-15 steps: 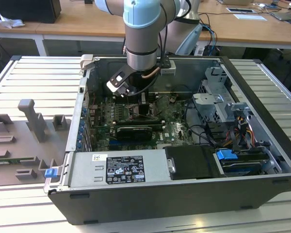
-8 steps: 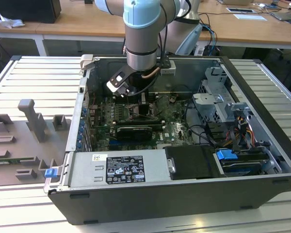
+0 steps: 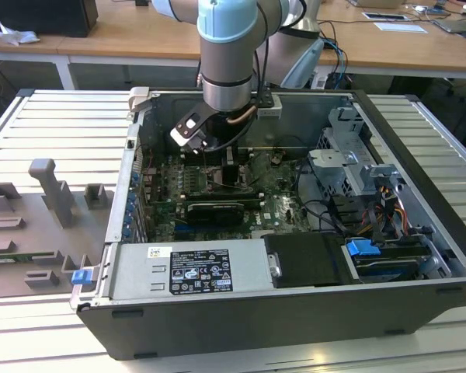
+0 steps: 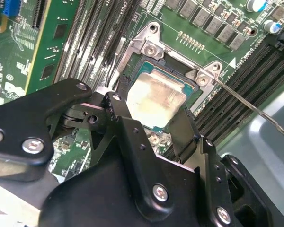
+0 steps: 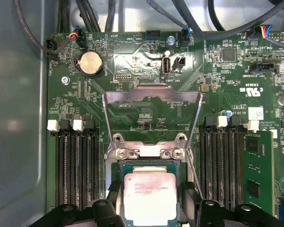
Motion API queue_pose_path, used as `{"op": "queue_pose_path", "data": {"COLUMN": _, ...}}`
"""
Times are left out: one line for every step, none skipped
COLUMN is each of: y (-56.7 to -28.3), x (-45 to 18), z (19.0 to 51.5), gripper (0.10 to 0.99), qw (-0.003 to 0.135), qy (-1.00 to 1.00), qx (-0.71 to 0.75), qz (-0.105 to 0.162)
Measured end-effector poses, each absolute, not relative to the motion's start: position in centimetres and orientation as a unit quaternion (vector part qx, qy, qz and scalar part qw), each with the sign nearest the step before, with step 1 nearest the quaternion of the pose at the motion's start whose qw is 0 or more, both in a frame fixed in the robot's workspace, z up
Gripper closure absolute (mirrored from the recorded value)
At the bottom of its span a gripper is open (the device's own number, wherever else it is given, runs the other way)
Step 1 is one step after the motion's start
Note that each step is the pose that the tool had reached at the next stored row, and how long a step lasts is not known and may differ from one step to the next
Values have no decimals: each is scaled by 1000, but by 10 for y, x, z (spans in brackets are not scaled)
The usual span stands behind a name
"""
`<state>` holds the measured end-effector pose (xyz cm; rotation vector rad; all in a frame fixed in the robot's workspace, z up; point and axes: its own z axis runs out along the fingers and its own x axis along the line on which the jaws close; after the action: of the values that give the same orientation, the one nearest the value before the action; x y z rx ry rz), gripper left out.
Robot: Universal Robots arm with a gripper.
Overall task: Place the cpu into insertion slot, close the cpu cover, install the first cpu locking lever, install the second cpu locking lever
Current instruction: 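Place the cpu into insertion slot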
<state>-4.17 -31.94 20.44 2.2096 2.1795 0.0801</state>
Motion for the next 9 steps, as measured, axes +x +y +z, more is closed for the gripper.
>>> {"op": "queue_pose_path", "data": {"y": -319, "x": -42, "z": 208, "gripper": 471, "qw": 18, "qy": 702, "qx": 712, "qz": 26}}
{"op": "queue_pose_path", "data": {"y": -319, "x": -42, "z": 211, "gripper": 486, "qw": 18, "qy": 702, "qx": 712, "qz": 25}}
{"op": "queue_pose_path", "data": {"y": -319, "x": -42, "z": 213, "gripper": 616, "qw": 18, "qy": 702, "qx": 712, "qz": 25}}
{"op": "queue_pose_path", "data": {"y": -319, "x": -42, "z": 213, "gripper": 675, "qw": 18, "qy": 702, "qx": 712, "qz": 25}}
{"op": "queue_pose_path", "data": {"y": -319, "x": -42, "z": 214, "gripper": 675, "qw": 18, "qy": 702, "qx": 712, "qz": 25}}
{"op": "queue_pose_path", "data": {"y": -319, "x": -41, "z": 215, "gripper": 733, "qw": 17, "qy": 702, "qx": 712, "qz": 25}}
{"op": "queue_pose_path", "data": {"y": -319, "x": -41, "z": 215, "gripper": 796, "qw": 17, "qy": 702, "qx": 712, "qz": 24}}
{"op": "queue_pose_path", "data": {"y": -319, "x": -41, "z": 216, "gripper": 796, "qw": 17, "qy": 702, "qx": 712, "qz": 24}}
{"op": "queue_pose_path", "data": {"y": -319, "x": -41, "z": 216, "gripper": 918, "qw": 17, "qy": 702, "qx": 712, "qz": 24}}
